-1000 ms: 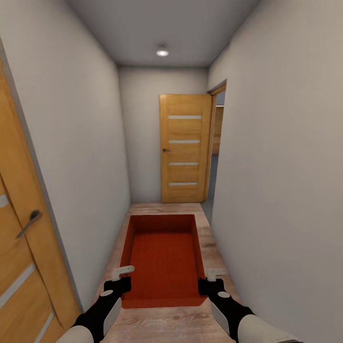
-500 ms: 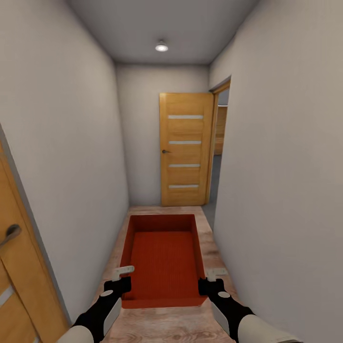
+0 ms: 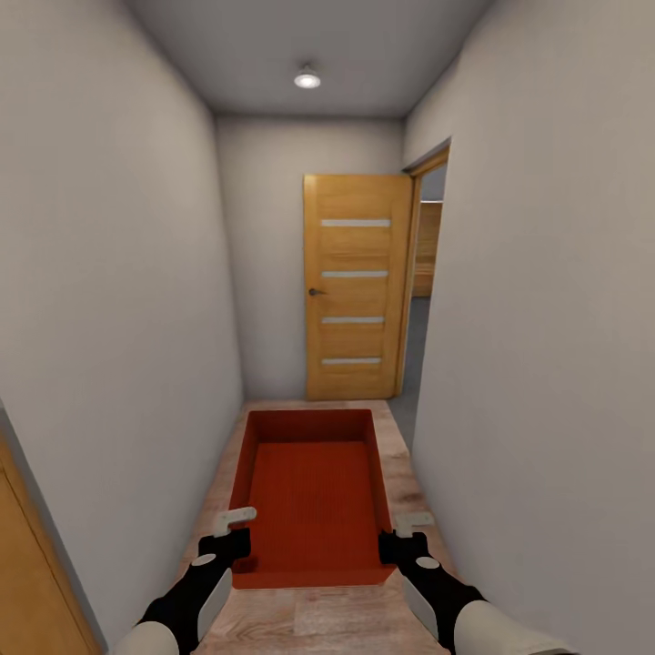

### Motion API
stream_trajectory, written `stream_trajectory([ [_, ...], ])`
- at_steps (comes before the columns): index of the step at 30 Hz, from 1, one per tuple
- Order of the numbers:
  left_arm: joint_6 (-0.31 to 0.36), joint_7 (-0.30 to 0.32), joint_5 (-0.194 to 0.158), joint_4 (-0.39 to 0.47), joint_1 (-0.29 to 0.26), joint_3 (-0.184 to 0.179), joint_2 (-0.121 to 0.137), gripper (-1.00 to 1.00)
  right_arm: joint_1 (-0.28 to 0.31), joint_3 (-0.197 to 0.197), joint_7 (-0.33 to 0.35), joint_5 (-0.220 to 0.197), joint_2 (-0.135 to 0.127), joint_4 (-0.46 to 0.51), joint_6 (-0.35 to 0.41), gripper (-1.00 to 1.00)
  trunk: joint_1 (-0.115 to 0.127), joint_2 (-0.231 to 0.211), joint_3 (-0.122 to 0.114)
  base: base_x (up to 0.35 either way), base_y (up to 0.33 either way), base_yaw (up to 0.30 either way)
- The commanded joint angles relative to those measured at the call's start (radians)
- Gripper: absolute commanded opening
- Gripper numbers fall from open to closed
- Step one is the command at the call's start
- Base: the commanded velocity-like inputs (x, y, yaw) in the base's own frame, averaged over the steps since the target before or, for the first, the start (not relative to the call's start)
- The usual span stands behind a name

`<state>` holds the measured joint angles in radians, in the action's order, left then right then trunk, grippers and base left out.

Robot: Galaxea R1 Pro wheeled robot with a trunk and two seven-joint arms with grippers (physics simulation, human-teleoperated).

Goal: Move the two storage containers from the living room to the garage. In the garage, place one container on the floor and stack the other container on top of it (either order is fine).

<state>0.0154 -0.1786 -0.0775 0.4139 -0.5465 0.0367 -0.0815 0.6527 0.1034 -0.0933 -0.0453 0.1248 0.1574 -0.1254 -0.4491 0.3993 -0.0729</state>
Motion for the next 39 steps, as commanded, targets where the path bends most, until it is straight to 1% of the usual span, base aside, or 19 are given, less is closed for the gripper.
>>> stream_trajectory([
  [1,-0.009,-0.005,0.007,0.006,-0.001,0.014,0.016,-1.00,0.000,-0.007,-0.008,-0.010,-0.010,-0.004,-0.003,-1.00,-0.001,0.001,0.000,0.322,0.000,0.000],
  [39,-0.008,-0.005,0.007,0.005,0.000,0.014,0.016,-1.00,-0.001,-0.007,-0.006,-0.010,-0.010,-0.004,-0.005,-1.00,-0.001,0.001,0.000,0.322,0.000,0.000],
])
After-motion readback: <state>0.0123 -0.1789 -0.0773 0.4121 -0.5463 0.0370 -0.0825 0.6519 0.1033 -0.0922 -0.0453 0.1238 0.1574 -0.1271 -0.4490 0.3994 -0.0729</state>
